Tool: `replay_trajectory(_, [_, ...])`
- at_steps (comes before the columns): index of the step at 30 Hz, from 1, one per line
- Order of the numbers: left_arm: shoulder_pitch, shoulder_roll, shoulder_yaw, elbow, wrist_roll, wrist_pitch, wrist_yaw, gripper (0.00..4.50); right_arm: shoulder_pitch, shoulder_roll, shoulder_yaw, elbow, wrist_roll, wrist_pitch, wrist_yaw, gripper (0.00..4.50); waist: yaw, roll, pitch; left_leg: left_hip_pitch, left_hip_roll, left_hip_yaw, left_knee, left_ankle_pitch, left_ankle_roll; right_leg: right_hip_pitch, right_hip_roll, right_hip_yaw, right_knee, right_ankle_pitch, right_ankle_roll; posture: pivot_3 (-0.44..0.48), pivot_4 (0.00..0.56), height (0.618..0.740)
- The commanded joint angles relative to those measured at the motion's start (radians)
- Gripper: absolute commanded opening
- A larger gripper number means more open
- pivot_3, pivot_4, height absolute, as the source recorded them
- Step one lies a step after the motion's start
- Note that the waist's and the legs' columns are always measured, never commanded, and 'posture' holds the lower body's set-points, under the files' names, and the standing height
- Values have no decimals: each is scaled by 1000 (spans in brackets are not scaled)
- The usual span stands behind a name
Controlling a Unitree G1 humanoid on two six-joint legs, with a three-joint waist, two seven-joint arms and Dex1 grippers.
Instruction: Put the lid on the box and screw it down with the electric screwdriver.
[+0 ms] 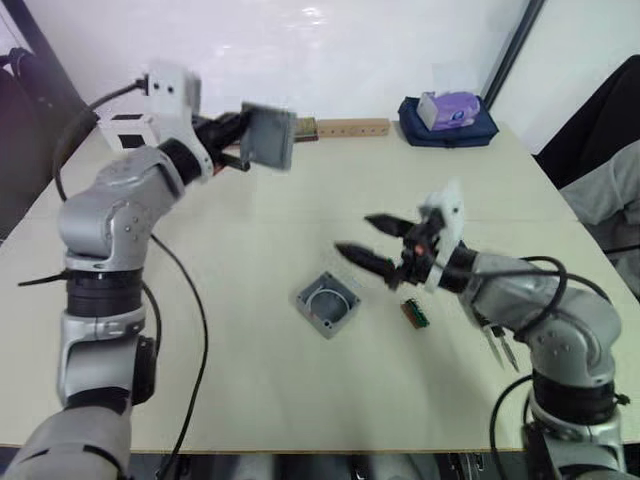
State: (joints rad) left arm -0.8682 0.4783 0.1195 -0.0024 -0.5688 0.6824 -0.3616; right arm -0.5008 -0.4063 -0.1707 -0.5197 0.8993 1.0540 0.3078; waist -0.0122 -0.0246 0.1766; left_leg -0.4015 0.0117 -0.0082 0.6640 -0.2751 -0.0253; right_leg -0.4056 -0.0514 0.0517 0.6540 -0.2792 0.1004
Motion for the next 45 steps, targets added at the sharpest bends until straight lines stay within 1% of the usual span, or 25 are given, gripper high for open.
replay_trajectory(1, [6,-64,-27,-27,8,-41,-27,51,-60,37,-34,19,64,14,-63,4500,-1,0,0,-4,0,0,1,0,0,-4,0,0,1,1,1,0,150,740])
replay_trajectory(4, [6,-99,-37,-41,10,-40,-40,51,-90,49,-34,30,79,12,-93,4500,-1,0,0,-9,0,0,3,0,-1,-10,0,0,3,1,1,0,150,740])
replay_trajectory(10, [13,-130,-38,-57,14,-38,-50,51,-114,62,-44,25,135,10,-138,4500,-5,0,0,-9,0,0,3,0,0,-11,2,0,4,1,1,0,150,740])
replay_trajectory(14, [31,-152,-37,-78,-3,-30,-62,51,-112,83,-56,14,205,9,-181,4500,-4,0,0,-9,0,-1,3,0,0,-11,2,0,5,1,1,0,150,740])
replay_trajectory(19, [47,-155,-47,-121,-29,-1,-98,51,-112,79,-60,28,233,-2,-224,4500,-4,0,0,-9,1,-1,3,0,0,-11,2,0,5,1,1,0,150,740])
replay_trajectory(26, [63,-151,-50,-147,-28,21,-122,51,-120,69,-72,61,288,-8,-284,4500,-5,0,0,-9,1,-1,3,0,0,-11,3,1,5,1,1,0,150,740])
replay_trajectory(27, [65,-149,-52,-146,-24,21,-125,0,-120,67,-70,62,292,-10,-288,3962,-5,0,0,-9,1,-1,3,0,0,-11,3,1,5,1,1,0,150,740])
replay_trajectory(28, [66,-148,-53,-146,-21,20,-127,0,-120,65,-68,62,296,-12,-291,3770,-5,0,0,-9,1,-1,3,0,0,-11,3,1,5,1,1,0,150,740])
replay_trajectory(29, [67,-146,-57,-145,-17,18,-131,0,-122,65,-64,64,300,-13,-294,3466,-5,0,0,-9,1,-1,3,0,0,-11,3,1,5,1,1,0,150,740])
replay_trajectory(30, [67,-145,-57,-143,-16,18,-132,0,-126,67,-57,64,301,-13,-299,2992,-5,0,0,-9,1,-1,3,0,0,-11,3,1,5,1,1,0,150,740])
replay_trajectory(32, [67,-144,-59,-143,-14,17,-135,0,-135,73,-47,65,304,-13,-311,2465,-6,0,0,-9,1,-1,2,0,0,-11,3,1,5,1,1,0,150,740])
replay_trajectory(35, [69,-141,-60,-145,-12,17,-142,0,-149,77,-38,66,310,-14,-326,1361,-6,0,0,-9,1,-1,3,0,0,-11,3,1,5,1,1,0,150,740])
replay_trajectory(36, [69,-141,-61,-145,-11,17,-144,0,-153,76,-36,67,313,-14,-330,924,-6,0,0,-9,1,-1,3,0,0,-11,4,1,5,1,1,0,150,740])
replay_trajectory(37, [70,-141,-61,-146,-10,17,-146,0,-158,76,-34,67,316,-11,-334,644,-5,0,0,-9,1,-1,2,0,0,-11,4,1,5,1,1,0,150,740])
replay_trajectory(38, [70,-141,-61,-146,-10,16,-146,0,-162,74,-32,67,318,-10,-339,240,-5,0,1,-9,1,-1,2,0,0,-11,4,1,5,1,1,0,150,740])
replay_trajectory(39, [72,-140,-63,-149,-10,16,-148,0,-164,76,-33,68,325,-10,-345,172,-5,0,1,-9,1,-1,2,0,0,-11,3,1,5,1,1,0,150,740])
replay_trajectory(45, [91,-143,-66,-170,-16,21,-150,0,-128,54,-30,50,330,-7,-335,171,-5,0,1,-9,1,-1,2,0,0,-11,4,1,5,1,1,0,150,740])
